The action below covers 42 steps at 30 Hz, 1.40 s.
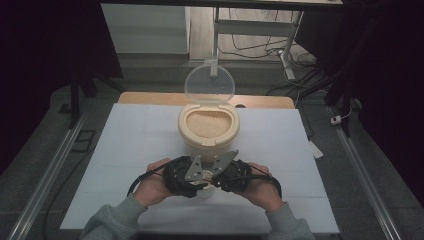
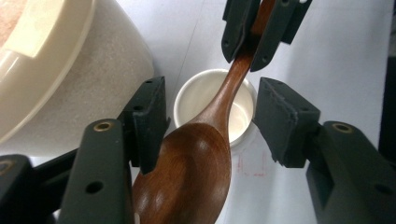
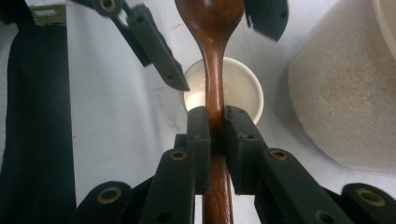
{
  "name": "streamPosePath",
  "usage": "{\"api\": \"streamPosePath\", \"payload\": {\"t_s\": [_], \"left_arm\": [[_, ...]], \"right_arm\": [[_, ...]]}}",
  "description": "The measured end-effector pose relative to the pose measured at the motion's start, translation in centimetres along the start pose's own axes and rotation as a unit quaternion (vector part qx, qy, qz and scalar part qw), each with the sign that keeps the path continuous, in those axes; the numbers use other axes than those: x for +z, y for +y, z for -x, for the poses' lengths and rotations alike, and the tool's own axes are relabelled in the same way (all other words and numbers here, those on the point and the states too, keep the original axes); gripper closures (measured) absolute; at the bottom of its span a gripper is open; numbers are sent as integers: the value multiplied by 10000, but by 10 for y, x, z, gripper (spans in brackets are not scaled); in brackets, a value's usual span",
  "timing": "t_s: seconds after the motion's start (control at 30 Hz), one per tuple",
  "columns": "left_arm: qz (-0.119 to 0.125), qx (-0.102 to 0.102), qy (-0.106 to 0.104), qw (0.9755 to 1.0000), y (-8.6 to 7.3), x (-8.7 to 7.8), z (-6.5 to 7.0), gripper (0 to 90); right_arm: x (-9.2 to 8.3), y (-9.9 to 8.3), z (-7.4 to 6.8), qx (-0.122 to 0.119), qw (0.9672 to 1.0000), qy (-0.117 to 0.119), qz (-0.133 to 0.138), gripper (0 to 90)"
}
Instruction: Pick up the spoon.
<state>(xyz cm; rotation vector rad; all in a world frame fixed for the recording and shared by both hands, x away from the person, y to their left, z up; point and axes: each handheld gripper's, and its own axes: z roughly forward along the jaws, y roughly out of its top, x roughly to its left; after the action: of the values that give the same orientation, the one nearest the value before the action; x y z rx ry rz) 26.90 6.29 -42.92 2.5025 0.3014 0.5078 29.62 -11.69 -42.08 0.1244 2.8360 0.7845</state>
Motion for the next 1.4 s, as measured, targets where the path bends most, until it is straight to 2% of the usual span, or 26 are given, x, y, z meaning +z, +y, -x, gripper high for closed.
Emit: {"api": "streamPosePath", "payload": {"t_s": [0.2, 0.33, 0.37, 0.4, 0.43, 0.5, 0.53, 0.57, 0.6, 0.63, 0.7, 0.73, 0.8, 0.87, 0.9, 0.93, 0.97, 1.0, 1.03, 1.1, 1.13, 1.17, 1.23, 1.3, 1.37, 1.4], "left_arm": [[-3, 190, 68, 9998, 1, 2, 4, 510], [-25, 341, 223, 9992, 1, 3, 6, 579], [-39, 444, 335, 9984, 1, 4, 8, 589], [-39, 444, 335, 9984, 1, 4, 8, 607], [-74, 582, 475, 9971, 0, 6, 12, 621], [-82, 660, 532, 9964, 0, 7, 14, 655], [-120, 763, 585, 9953, 0, 8, 16, 676], [-118, 908, 719, 9932, 0, 13, 22, 697], [-118, 908, 719, 9932, 0, 13, 22, 715], [-202, 1050, 809, 9910, 1, 14, 24, 734], [-240, 1210, 936, 9879, 0, 17, 29, 755], [-269, 1229, 899, 9880, 0, 19, 30, 821], [-282, 1266, 1048, 9860, -1, 24, 33, 824], [-248, 1268, 1080, 9857, -1, 24, 33, 825], [-207, 1258, 1127, 9854, -1, 23, 33, 826], [-165, 1262, 1237, 9841, -2, 21, 33, 826], [-165, 1262, 1237, 9841, -2, 21, 33, 826], [-74, 1200, 1343, 9836, -4, 18, 32, 826], [-12, 1142, 1417, 9833, -5, 17, 31, 826], [44, 1053, 1534, 9825, -6, 14, 30, 827], [44, 1053, 1534, 9825, -6, 14, 30, 826], [75, 979, 1590, 9824, -7, 14, 30, 826], [113, 926, 1772, 9797, -10, 12, 29, 827], [136, 885, 1798, 9796, -10, 11, 29, 826], [199, 797, 1881, 9787, -10, 10, 28, 826], [199, 797, 1881, 9787, -10, 10, 28, 826]], "right_arm": [[-3, -1, 1, 4, 10000, 4, 63, 803], [-4, 0, 1, -26, 10000, 13, 66, 803], [-4, 0, 0, 3, 10000, 20, 65, 803], [-5, 0, 0, -10, 10000, 25, 70, 803], [-5, 0, 1, -19, 10000, 21, 76, 803], [-5, 0, 0, 2, 10000, 20, 85, 803], [-6, 0, 0, 9, 10000, 25, 71, 803], [-6, -1, 1, 0, 10000, 11, 79, 803], [-6, -1, 1, 0, 10000, 11, 79, 803], [-6, -1, 1, 17, 10000, 42, 57, 803], [-6, -2, 2, 20, 10000, 56, 59, 803], [-8, -2, 2, 53, 10000, 2, 65, 900], [-11, -4, 4, 98, 9994, 133, 305, 900], [-12, -4, 3, 109, 9995, 108, 269, 900], [-11, -5, 3, 116, 9997, -61, 206, 898], [-12, -6, 4, 173, 9994, -77, 276, 897], [-12, -6, 4, 173, 9994, -77, 276, 897], [-16, -8, 5, 276, 9980, -309, 475, 838], [-19, -9, 6, 415, 9966, -412, 581, 774], [-25, -13, 7, 709, 9916, -682, 834, 706], [-25, -13, 7, 709, 9916, -682, 834, 706], [-32, -15, 7, 986, 9845, -934, 1106, 608], [-39, -18, 3, 1306, 9755, -1151, 1344, 569], [-46, -22, -2, 1674, 9623, -1422, 1606, 527], [-52, -27, -6, 2159, 9438, -1690, 1847, 509], [-53, -30, -8, 2448, 9324, -1782, 1973, 497]]}}
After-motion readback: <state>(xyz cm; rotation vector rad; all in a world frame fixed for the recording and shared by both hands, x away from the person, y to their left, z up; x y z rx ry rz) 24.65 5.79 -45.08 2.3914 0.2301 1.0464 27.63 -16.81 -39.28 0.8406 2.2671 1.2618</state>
